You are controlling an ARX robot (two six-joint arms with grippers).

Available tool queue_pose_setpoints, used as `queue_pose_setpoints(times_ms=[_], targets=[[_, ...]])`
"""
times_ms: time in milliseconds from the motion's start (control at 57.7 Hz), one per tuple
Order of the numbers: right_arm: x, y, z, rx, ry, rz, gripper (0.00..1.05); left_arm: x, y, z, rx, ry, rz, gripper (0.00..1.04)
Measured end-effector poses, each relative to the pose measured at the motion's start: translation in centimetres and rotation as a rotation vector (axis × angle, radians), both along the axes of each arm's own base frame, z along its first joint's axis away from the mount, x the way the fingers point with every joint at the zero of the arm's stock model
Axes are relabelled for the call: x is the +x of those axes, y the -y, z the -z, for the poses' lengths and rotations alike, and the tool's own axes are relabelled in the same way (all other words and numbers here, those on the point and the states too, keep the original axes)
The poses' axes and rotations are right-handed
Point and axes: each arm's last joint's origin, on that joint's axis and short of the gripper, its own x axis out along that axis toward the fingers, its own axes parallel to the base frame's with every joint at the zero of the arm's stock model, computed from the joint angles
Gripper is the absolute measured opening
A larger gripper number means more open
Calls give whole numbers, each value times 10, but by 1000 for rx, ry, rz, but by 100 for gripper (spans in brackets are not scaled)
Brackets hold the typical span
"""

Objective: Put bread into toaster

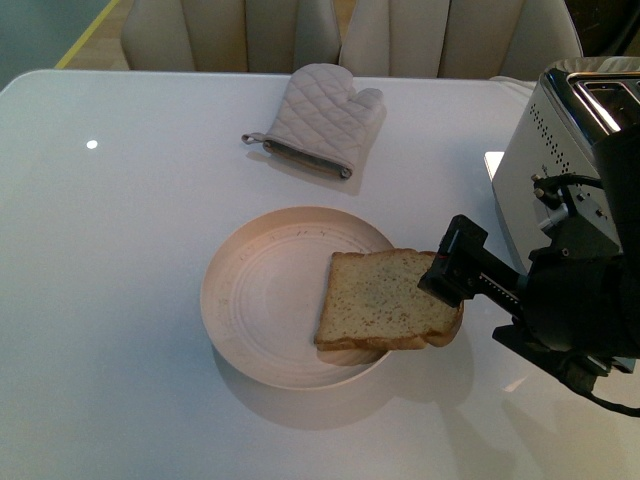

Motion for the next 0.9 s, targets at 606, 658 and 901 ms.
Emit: queue_pose_setpoints(times_ms=[606, 658, 901], targets=[[26, -12, 42, 47, -29, -26, 86, 0, 0, 0, 0, 0, 0, 97], [25, -12, 45, 48, -35, -25, 77, 0, 0, 0, 0, 0, 0, 97], [26, -12, 42, 52, -9, -21, 34, 0, 0, 0, 0, 0, 0, 97]])
